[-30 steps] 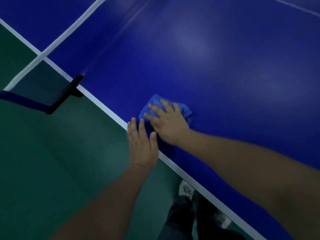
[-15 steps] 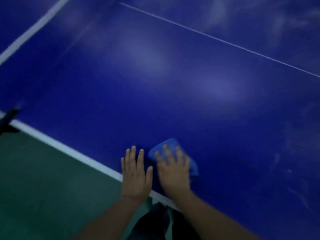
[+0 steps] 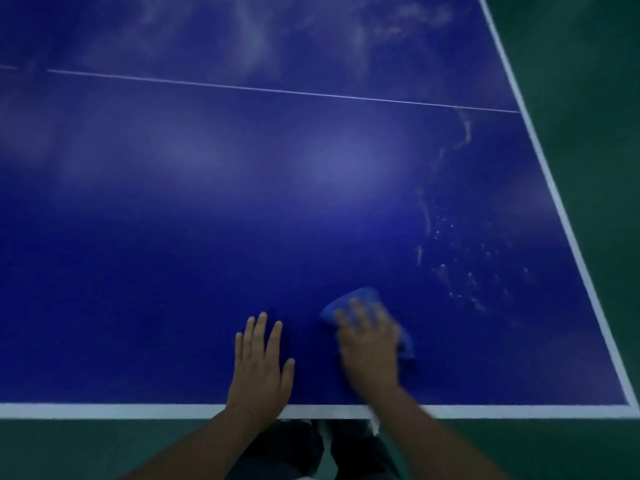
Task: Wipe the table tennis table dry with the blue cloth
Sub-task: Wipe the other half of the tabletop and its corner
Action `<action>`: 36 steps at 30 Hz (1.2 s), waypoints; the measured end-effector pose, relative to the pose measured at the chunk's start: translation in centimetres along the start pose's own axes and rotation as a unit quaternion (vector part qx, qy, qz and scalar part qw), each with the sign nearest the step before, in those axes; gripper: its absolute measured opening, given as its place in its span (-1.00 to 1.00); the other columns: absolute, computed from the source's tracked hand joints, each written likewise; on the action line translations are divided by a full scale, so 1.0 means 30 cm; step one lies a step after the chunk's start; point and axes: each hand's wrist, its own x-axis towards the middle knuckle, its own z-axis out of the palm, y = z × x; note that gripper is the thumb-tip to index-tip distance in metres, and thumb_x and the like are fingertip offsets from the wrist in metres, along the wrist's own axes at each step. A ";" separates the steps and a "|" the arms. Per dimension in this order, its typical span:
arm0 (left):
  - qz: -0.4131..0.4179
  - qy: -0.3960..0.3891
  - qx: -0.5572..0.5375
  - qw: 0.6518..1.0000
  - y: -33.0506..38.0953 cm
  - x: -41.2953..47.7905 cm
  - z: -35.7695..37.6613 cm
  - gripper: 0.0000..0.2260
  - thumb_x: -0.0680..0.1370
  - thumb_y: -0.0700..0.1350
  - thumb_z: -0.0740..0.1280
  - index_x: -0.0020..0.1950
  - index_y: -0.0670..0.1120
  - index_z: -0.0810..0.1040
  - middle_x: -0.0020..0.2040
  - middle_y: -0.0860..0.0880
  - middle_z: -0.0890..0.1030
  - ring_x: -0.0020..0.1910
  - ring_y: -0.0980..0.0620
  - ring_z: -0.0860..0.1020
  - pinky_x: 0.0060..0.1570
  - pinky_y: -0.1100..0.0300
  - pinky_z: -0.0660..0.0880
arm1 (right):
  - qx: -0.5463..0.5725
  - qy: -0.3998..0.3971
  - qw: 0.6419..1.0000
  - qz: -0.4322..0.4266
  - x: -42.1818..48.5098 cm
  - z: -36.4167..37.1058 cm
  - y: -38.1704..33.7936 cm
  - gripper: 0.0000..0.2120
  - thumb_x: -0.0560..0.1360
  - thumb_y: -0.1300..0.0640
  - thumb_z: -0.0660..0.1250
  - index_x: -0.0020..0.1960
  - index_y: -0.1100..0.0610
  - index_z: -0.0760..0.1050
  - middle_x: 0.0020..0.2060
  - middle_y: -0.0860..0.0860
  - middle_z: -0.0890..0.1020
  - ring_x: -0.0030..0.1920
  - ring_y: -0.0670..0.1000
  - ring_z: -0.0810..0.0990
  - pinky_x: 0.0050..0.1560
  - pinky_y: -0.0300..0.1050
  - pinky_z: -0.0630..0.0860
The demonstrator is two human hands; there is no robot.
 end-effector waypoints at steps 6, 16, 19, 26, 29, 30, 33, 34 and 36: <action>0.053 -0.036 0.035 0.997 0.017 0.018 -0.017 -0.39 0.60 0.16 0.07 0.57 -0.14 0.23 0.60 -0.22 0.15 0.59 -0.19 0.04 0.53 -0.01 -0.19 | 0.019 -0.071 0.993 -0.090 -0.173 0.033 0.104 -0.59 0.53 -0.08 0.20 0.38 -0.18 0.42 0.43 -0.05 0.48 0.42 0.20 0.35 0.25 0.28 0.39; 0.007 -0.065 0.027 0.997 0.125 0.044 0.030 -0.24 0.46 0.35 -0.33 0.58 0.00 -0.29 0.56 -0.05 -0.39 0.53 -0.03 -0.45 0.48 -0.03 -0.42 | -0.012 -0.031 0.997 0.072 -0.076 -0.046 0.147 -0.57 0.51 -0.09 0.20 0.36 -0.17 0.51 0.44 -0.02 0.48 0.39 0.26 0.36 0.11 0.39 0.50; 0.031 -0.063 0.036 0.997 0.110 0.054 0.045 -0.32 0.55 0.21 -0.02 0.59 -0.12 0.23 0.61 -0.21 0.11 0.59 -0.15 -0.05 0.51 -0.18 -0.06 | 0.040 -0.076 0.996 -0.033 -0.193 0.018 -0.036 -0.62 0.50 -0.17 0.15 0.28 -0.25 0.51 0.39 -0.11 0.50 0.40 0.16 0.40 0.28 0.26 0.36; 0.102 -0.035 0.049 0.993 0.176 0.048 0.066 -0.37 0.59 0.20 0.07 0.58 -0.10 0.20 0.61 -0.19 0.12 0.61 -0.15 -0.03 0.52 -0.04 -0.23 | -0.002 -0.049 0.997 0.056 -0.125 -0.022 0.403 -0.58 0.55 -0.10 0.14 0.37 -0.15 0.47 0.42 0.00 0.50 0.35 0.28 0.48 0.17 0.33 0.46; 0.103 -0.036 0.041 0.993 0.262 0.060 0.100 -0.37 0.60 0.20 0.05 0.60 -0.10 0.17 0.63 -0.17 0.06 0.62 -0.12 -0.08 0.52 -0.03 -0.24 | 0.001 -0.023 0.978 0.207 -0.057 -0.108 0.649 -0.58 0.66 -0.14 0.09 0.51 -0.19 0.34 0.56 -0.03 0.30 0.50 0.27 0.26 0.37 0.37 0.27; 0.103 -0.039 0.037 0.993 0.290 0.064 0.109 -0.37 0.60 0.19 0.05 0.60 -0.10 0.18 0.63 -0.17 0.07 0.62 -0.11 -0.09 0.52 -0.03 -0.24 | 0.009 -0.016 0.972 0.234 -0.042 -0.115 0.668 -0.57 0.67 -0.15 0.07 0.53 -0.21 0.29 0.58 -0.04 0.23 0.54 0.26 0.19 0.41 0.36 0.21; 0.093 -0.028 0.041 0.994 0.380 0.081 0.132 -0.37 0.60 0.20 0.03 0.59 -0.10 0.20 0.62 -0.17 0.07 0.62 -0.06 -0.16 0.53 -0.04 -0.24 | 0.010 0.007 0.986 0.166 -0.065 -0.090 0.555 -0.56 0.59 -0.12 0.10 0.44 -0.16 0.43 0.50 0.01 0.40 0.43 0.30 0.38 0.24 0.39 0.39; 0.082 -0.026 0.039 0.996 0.425 0.090 0.144 -0.37 0.59 0.20 0.02 0.59 -0.10 0.21 0.62 -0.17 0.07 0.61 -0.05 -0.17 0.54 -0.07 -0.21 | 0.012 0.000 0.994 0.106 -0.101 -0.064 0.510 -0.55 0.55 -0.11 0.11 0.41 -0.15 0.45 0.47 0.01 0.45 0.40 0.28 0.42 0.22 0.36 0.42; 0.063 -0.029 0.024 0.997 0.494 0.101 0.162 -0.37 0.58 0.20 0.02 0.57 -0.12 0.23 0.61 -0.18 0.10 0.61 -0.10 -0.08 0.54 -0.19 -0.05 | 0.025 -0.016 1.000 0.000 -0.193 -0.027 0.442 -0.57 0.54 -0.13 0.16 0.40 -0.19 0.41 0.45 -0.05 0.45 0.44 0.20 0.36 0.29 0.29 0.34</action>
